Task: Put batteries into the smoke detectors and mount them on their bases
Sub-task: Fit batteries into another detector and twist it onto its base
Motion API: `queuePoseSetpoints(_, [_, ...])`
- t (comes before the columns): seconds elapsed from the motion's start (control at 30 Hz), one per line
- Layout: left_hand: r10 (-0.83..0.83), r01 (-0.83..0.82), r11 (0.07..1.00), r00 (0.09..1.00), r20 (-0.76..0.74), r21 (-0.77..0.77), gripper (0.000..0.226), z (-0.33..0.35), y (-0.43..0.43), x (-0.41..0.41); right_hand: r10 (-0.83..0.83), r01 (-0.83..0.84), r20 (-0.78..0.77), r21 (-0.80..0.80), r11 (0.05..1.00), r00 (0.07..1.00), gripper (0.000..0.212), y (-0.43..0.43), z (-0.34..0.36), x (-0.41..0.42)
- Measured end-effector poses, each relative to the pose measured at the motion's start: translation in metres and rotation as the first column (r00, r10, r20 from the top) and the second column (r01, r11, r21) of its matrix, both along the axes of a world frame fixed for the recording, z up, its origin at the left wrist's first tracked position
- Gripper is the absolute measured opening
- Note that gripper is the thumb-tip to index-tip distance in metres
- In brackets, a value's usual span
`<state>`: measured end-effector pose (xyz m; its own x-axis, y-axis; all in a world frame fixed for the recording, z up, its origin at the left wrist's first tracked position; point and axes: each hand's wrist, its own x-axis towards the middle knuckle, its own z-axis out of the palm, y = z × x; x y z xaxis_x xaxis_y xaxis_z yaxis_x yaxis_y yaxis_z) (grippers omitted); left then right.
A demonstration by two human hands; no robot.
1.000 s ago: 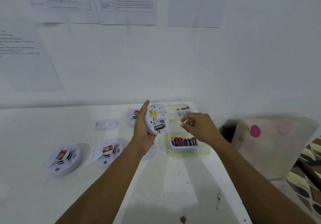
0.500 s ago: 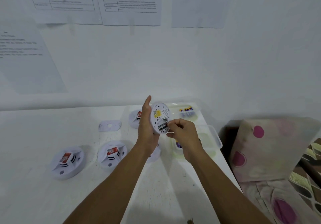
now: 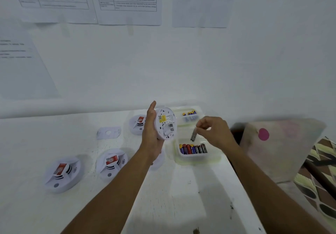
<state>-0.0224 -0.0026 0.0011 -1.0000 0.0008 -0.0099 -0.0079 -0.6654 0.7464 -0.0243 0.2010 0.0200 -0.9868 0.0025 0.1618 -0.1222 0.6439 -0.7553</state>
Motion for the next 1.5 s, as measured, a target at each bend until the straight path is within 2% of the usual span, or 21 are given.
queuePoseSetpoints(0.07, [-0.001,0.001,1.000,1.000,0.009,0.002,0.039,0.000,0.001,-0.001,0.064,-0.084,0.080,0.285,0.955,0.995,0.011,0.014,-0.007,-0.008])
queuePoseSetpoints(0.13, [-0.005,0.005,1.000,1.000,0.011,0.003,0.041,-0.001,0.003,-0.002,0.103,-0.166,0.167,0.428,0.888,0.981,0.008,0.016,-0.015,-0.012])
queuePoseSetpoints(0.23, [-0.009,0.009,1.000,1.000,0.010,-0.004,0.043,-0.002,0.004,-0.003,0.099,-0.193,0.191,0.575,0.795,0.977,0.012,0.009,-0.021,-0.013])
queuePoseSetpoints(0.37, [0.005,-0.005,1.000,1.000,0.016,-0.008,0.043,-0.003,0.002,-0.008,0.084,-0.159,0.145,0.655,0.739,0.986,0.018,0.008,-0.027,-0.014])
queuePoseSetpoints(0.5, [0.016,-0.016,1.000,0.999,0.033,-0.001,0.040,-0.003,-0.003,-0.014,0.078,-0.115,0.087,0.609,0.785,0.993,0.014,0.013,-0.021,-0.021])
queuePoseSetpoints(0.63, [0.013,-0.014,1.000,0.999,0.046,0.005,0.040,-0.001,-0.007,-0.020,0.042,-0.044,0.014,0.397,0.917,0.999,0.006,0.013,-0.005,-0.044])
queuePoseSetpoints(0.8, [-0.012,0.011,1.000,0.997,0.081,0.020,0.041,0.000,-0.013,-0.031,0.066,-0.070,0.023,0.299,0.952,0.998,0.003,0.001,0.009,-0.097])
queuePoseSetpoints(1.0, [-0.038,0.037,0.999,0.993,0.110,0.012,0.044,-0.001,-0.027,-0.044,0.090,-0.132,0.116,0.440,0.888,0.989,0.012,-0.026,0.002,-0.151])
queuePoseSetpoints(1.17, [-0.035,0.033,0.999,0.992,0.120,0.017,0.044,-0.002,-0.039,-0.053,0.014,-0.154,0.239,0.578,0.801,0.971,0.014,-0.040,-0.015,-0.170])
queuePoseSetpoints(1.3, [-0.035,0.033,0.999,0.992,0.120,0.021,0.043,-0.006,-0.045,-0.058,-0.002,-0.164,0.277,0.577,0.800,0.961,0.020,-0.046,-0.020,-0.176])
queuePoseSetpoints(1.4, [-0.038,0.031,0.998,0.992,0.124,0.057,0.045,-0.007,-0.047,-0.063,0.029,-0.143,0.278,0.400,0.905,0.960,0.014,-0.047,-0.008,-0.175])
queuePoseSetpoints(1.5, [-0.034,0.014,0.989,0.991,0.133,0.149,0.057,-0.006,-0.048,-0.067,0.054,-0.070,0.126,0.125,0.990,0.991,0.008,-0.049,0.011,-0.152])
